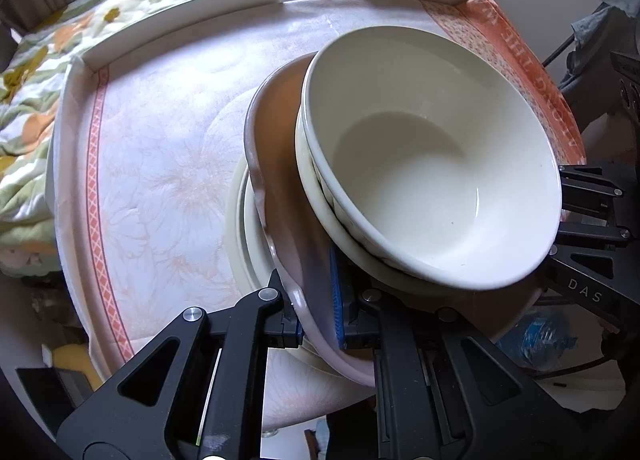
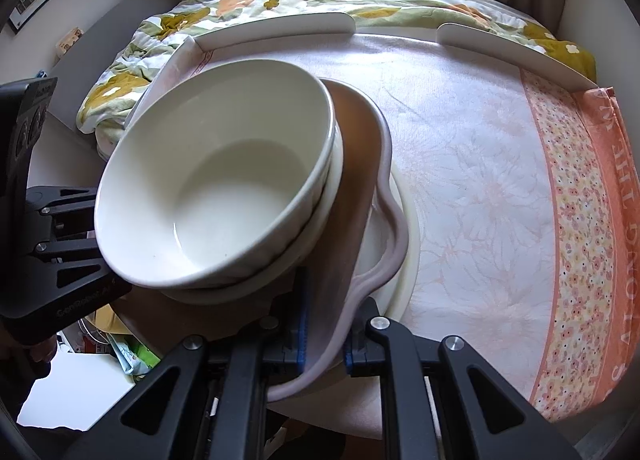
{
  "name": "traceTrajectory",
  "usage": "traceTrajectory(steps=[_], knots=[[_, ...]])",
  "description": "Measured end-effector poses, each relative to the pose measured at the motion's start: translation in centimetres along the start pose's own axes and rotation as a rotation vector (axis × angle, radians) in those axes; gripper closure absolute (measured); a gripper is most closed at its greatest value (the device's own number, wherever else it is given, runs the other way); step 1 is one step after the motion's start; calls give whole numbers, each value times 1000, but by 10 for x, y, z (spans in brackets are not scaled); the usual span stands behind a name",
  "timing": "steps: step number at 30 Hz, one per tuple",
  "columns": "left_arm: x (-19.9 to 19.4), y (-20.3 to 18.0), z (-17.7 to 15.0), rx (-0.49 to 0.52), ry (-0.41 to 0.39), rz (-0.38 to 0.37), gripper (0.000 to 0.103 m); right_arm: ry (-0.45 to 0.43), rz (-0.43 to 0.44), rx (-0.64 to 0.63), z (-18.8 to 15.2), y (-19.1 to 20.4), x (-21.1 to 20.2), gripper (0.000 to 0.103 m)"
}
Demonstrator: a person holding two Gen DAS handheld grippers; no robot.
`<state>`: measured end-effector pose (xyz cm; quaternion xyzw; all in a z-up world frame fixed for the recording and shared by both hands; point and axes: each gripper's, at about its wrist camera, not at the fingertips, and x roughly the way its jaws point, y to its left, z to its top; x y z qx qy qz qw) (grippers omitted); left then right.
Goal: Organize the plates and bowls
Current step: 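Carry the pink dish with bowls and lower it onto the plate stack, then open both grippers and pull them back from the stack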
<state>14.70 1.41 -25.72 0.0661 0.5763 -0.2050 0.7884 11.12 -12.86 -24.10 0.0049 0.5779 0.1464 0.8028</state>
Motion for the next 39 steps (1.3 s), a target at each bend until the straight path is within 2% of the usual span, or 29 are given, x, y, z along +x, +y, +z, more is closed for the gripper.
traceTrajectory(steps=[10, 13, 20, 22, 27, 29, 39], knots=[[0, 0, 0, -11, -5, 19, 94, 7, -8, 14, 0, 0, -1, 91], [-3, 1, 2, -10, 3, 41, 90, 9, -14, 20, 0, 0, -1, 91], [-15, 2, 4, -19, -2, 59, 89, 5, -36, 21, 3, 1, -6, 91], [-20, 1, 3, -21, -10, 74, 87, 1, -41, 20, 3, 1, -9, 91], [-39, 7, 0, -35, -50, 110, 64, -13, -56, 25, 3, 2, -15, 91], [-45, 10, -1, -40, -59, 116, 61, -23, -62, 29, 2, 3, -19, 91], [-74, 5, -16, -44, -104, 115, 61, -73, -95, 60, -8, 4, -49, 91]])
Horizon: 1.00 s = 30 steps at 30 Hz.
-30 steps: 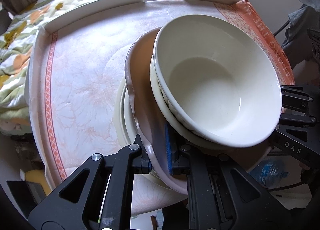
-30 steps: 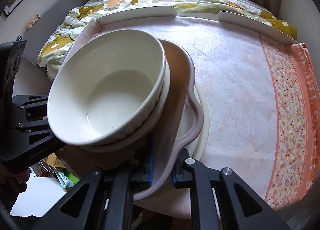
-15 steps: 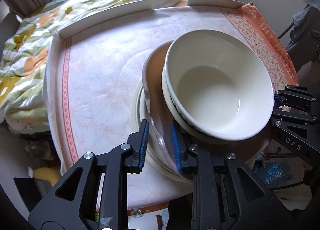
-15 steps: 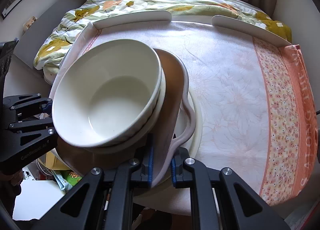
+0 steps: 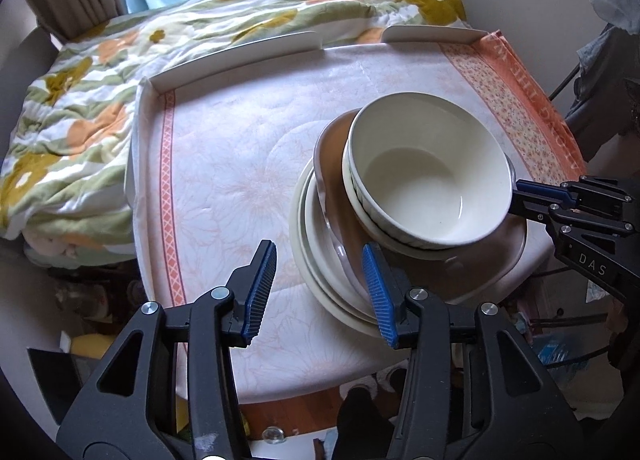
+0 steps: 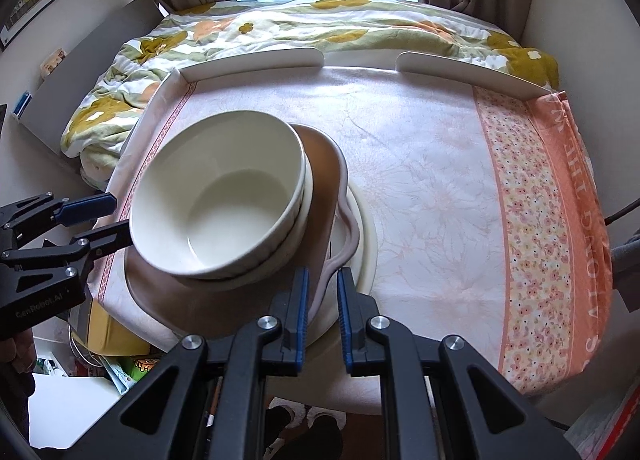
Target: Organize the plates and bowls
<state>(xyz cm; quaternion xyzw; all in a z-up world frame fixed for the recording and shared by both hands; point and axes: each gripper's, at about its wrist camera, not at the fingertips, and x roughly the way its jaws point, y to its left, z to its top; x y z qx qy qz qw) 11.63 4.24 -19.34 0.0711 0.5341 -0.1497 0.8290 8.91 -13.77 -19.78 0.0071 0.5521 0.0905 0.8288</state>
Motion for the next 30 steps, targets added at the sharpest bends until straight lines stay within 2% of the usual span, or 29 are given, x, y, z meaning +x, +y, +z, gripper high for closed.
traceTrajectory(steps=[5, 7, 9, 11, 12, 13, 14, 15, 16, 17, 18, 20, 22, 24, 27, 30], knots=[[-27, 1, -15, -27, -36, 8, 61, -72, 7, 5, -5, 2, -30, 91], [-40, 1, -27, -56, -54, 8, 58, -104, 11, 2, -7, 5, -44, 90], [-55, 0, -42, -89, -79, 0, 43, -136, 17, -3, -11, 8, -58, 90], [-70, -3, -57, -126, -105, 10, 29, -157, 20, -15, -14, 12, -70, 80], [-78, -5, -62, -140, -121, 13, 26, -170, 26, -18, -17, 13, -77, 69], [-87, -8, -66, -152, -138, 16, 26, -183, 34, -21, -20, 14, -84, 51], [-97, -11, -68, -162, -157, 20, 25, -196, 39, -25, -23, 14, -91, 42], [-107, -15, -69, -169, -182, 17, 25, -214, 41, -29, -25, 15, -100, 26], [-120, -18, -68, -174, -220, 12, 25, -234, 38, -30, -26, 16, -109, 15], [-133, -22, -67, -176, -263, 16, 22, -259, 35, -28, -28, 15, -119, 12], [-149, -26, -65, -175, -311, 31, 14, -288, 34, -26, -28, 15, -130, 8], [-180, -33, -63, -166, -420, 66, 2, -335, 24, -27, -27, 15, -151, 6], [-212, -40, -59, -156, -536, 93, 0, -385, -11, -26, -26, 16, -174, 3], [-236, -44, -53, -137, -615, 112, 0, -459, -38, -26, -24, 17, -199, 1], [-260, -50, -43, -127, -665, 149, 0, -547, -63, -8, -21, 16, -232, 1], [-276, -52, -38, -139, -706, 151, 0, -609, -87, 15, -21, 15, -256, 1]])
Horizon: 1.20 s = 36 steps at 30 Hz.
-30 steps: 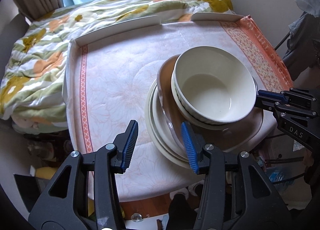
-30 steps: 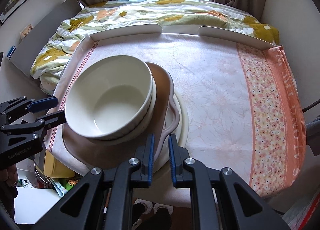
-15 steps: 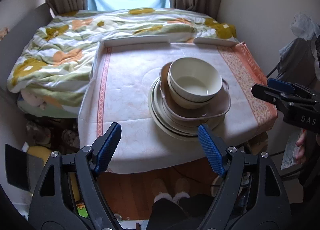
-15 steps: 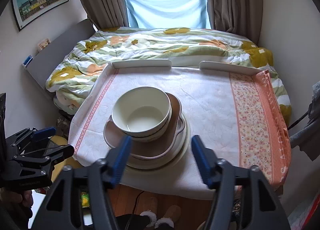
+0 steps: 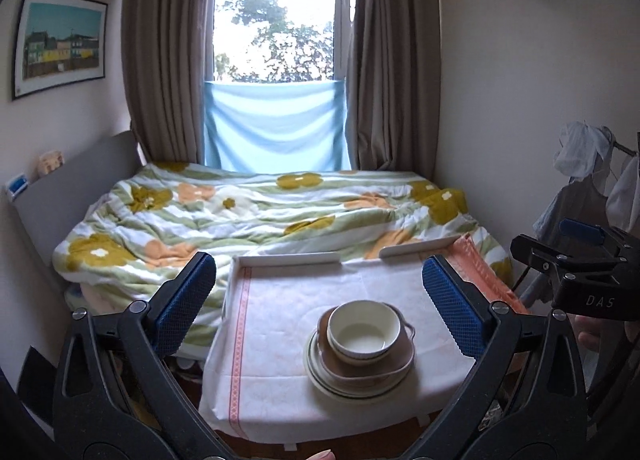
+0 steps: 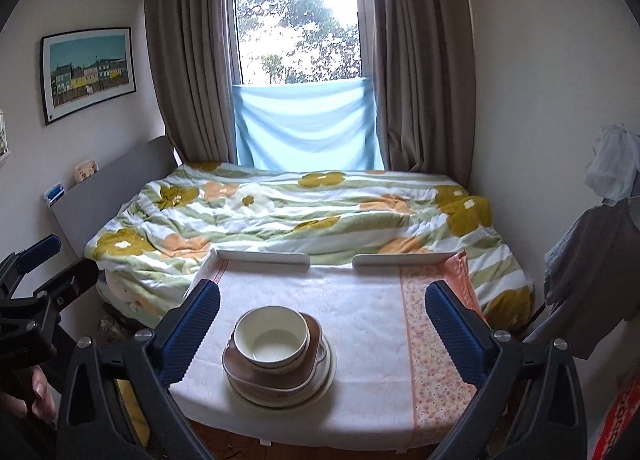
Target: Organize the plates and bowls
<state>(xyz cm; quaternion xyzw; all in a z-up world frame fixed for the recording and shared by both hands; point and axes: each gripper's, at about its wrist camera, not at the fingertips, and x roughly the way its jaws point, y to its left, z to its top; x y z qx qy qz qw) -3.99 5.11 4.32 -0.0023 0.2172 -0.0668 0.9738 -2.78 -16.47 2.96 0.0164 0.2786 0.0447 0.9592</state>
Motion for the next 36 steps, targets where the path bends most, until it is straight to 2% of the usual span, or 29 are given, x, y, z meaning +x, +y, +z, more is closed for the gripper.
traceTrajectory(steps=[4, 13, 36], knots=[[-7, -7, 7, 7, -31, 16, 0, -36, -29, 6, 5, -4, -13, 1], [-4, -19, 3, 3, -29, 12, 0, -74, -85, 10, 2, -17, -19, 1], [-1, -22, 4, 6, -47, 42, 0, -89, -122, 12, 2, -25, -20, 1]])
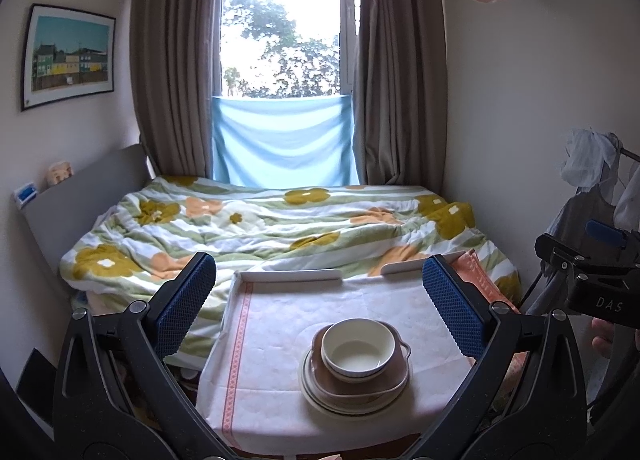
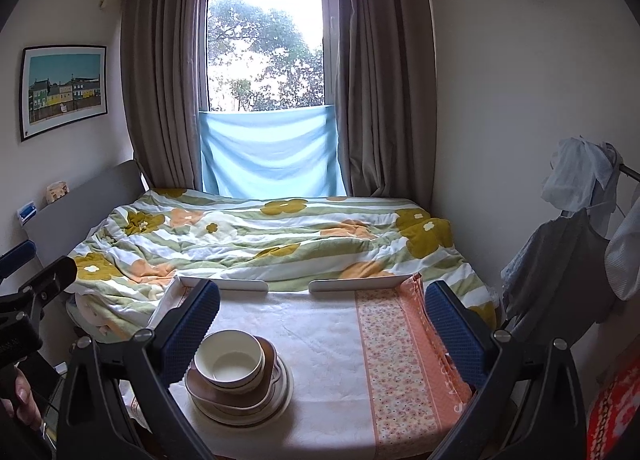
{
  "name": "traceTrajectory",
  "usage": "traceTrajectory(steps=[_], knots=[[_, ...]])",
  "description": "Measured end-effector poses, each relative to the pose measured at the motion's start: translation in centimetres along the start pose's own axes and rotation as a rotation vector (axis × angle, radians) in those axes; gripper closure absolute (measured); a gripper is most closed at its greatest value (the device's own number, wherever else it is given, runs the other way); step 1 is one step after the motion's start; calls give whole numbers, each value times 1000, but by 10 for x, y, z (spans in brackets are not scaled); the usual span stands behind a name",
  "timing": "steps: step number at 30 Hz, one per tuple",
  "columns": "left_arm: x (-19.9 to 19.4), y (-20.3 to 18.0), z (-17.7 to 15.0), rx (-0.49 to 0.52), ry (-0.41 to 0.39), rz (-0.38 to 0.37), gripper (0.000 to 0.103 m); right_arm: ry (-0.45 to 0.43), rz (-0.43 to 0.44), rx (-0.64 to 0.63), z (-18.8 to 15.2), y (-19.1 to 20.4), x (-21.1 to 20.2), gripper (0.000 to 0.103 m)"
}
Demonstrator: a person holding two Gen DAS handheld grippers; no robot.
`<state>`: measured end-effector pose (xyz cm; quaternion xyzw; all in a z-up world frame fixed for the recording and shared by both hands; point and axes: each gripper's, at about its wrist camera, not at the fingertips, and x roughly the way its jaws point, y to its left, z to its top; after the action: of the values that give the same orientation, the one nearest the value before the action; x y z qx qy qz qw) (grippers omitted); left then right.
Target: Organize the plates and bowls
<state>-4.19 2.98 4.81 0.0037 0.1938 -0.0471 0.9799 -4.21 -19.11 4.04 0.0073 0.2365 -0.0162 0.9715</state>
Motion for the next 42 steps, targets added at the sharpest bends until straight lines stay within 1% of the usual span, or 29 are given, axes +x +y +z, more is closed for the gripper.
traceTrajectory(steps=[21, 42], knots=[[7, -1, 2, -5, 0, -6, 0, 1, -7, 1, 1, -3, 4, 1], [13, 13, 6, 2, -10, 3, 0, 2, -6, -2, 1, -1, 11, 1]])
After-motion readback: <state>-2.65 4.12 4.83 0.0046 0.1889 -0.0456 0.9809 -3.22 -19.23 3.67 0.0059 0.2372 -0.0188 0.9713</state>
